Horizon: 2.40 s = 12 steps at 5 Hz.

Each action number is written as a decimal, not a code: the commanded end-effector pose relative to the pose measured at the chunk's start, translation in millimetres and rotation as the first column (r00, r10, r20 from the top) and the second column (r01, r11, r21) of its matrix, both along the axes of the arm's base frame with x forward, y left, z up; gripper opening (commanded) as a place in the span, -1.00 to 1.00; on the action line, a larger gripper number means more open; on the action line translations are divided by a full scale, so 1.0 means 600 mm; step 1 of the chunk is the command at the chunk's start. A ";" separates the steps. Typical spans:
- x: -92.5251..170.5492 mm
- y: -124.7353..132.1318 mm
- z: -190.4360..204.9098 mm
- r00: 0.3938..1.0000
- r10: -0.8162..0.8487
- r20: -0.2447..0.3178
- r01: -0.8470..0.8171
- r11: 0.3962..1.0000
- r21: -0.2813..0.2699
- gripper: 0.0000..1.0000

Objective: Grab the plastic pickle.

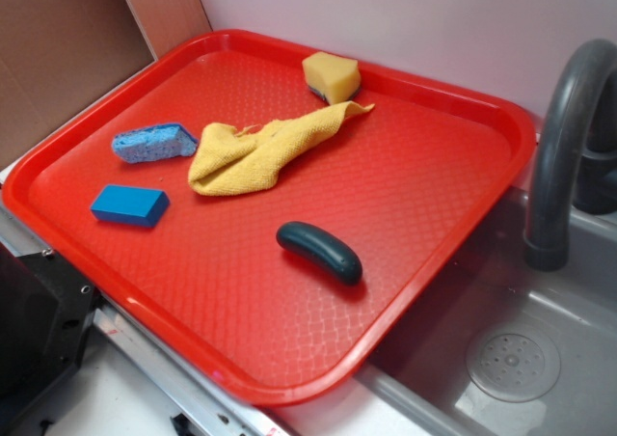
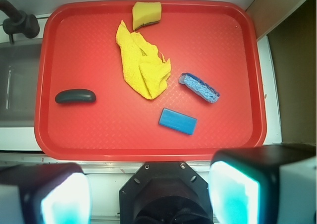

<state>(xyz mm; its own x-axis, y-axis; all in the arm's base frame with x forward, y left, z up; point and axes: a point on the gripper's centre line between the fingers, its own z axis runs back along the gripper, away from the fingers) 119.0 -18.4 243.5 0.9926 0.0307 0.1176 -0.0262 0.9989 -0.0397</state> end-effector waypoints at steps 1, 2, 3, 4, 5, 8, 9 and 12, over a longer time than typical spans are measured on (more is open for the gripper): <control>0.000 0.000 0.000 1.000 0.000 0.000 0.000 1.000 0.000 1.00; 0.021 -0.018 -0.001 0.972 -0.228 0.051 0.225 0.972 0.067 1.00; 0.052 -0.032 -0.018 0.881 -0.458 0.117 0.457 0.889 0.040 1.00; 0.092 -0.057 -0.045 0.724 -0.638 0.262 0.667 0.744 -0.030 1.00; 0.115 -0.100 -0.073 0.545 -0.828 0.130 0.833 0.553 0.031 1.00; 0.115 -0.207 -0.197 0.262 -0.954 -0.143 0.964 0.252 0.083 1.00; 0.123 -0.217 -0.237 0.282 -0.940 -0.192 0.959 0.272 0.075 1.00; 0.121 -0.247 -0.343 0.256 -0.937 -0.237 0.962 0.270 -0.032 1.00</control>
<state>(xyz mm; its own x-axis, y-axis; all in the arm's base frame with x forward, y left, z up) 197.3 -160.2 30.4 0.3077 -0.9378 -0.1607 0.9415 0.3245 -0.0911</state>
